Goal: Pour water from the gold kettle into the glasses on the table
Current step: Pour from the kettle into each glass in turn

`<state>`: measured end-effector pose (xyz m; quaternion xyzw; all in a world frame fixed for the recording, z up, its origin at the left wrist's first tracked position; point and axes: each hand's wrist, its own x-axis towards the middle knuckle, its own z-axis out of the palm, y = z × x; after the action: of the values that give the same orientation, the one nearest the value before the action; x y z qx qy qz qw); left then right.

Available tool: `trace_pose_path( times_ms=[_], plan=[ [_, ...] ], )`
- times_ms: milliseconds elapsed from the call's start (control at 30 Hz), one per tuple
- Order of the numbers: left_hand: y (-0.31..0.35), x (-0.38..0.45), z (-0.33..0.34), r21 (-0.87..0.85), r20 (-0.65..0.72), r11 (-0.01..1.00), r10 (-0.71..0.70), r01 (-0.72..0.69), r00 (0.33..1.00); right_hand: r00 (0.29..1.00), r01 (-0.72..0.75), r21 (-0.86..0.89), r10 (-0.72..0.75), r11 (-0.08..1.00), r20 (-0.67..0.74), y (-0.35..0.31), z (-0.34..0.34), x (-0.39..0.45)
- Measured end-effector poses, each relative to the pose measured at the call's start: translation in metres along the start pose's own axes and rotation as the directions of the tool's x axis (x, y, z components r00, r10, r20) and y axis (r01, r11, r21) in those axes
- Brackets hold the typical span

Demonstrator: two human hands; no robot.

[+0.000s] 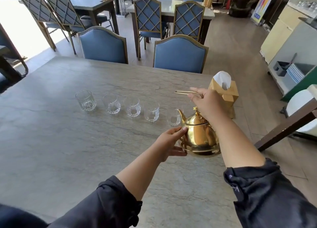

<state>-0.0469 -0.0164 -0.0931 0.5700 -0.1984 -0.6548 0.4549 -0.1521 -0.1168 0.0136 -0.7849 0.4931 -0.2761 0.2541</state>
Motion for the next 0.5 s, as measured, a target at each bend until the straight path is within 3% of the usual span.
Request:
trace_pose_path(
  times_ms=[500],
  plan=[
    [0.0002, -0.0041, -0.0012, -0.007, 0.026, 1.0, -0.004, 0.004, 1.0, 1.0, 0.002, -0.057, -0.003, 0.998, -0.017, 0.002, 0.0078, 0.0097]
  ],
)
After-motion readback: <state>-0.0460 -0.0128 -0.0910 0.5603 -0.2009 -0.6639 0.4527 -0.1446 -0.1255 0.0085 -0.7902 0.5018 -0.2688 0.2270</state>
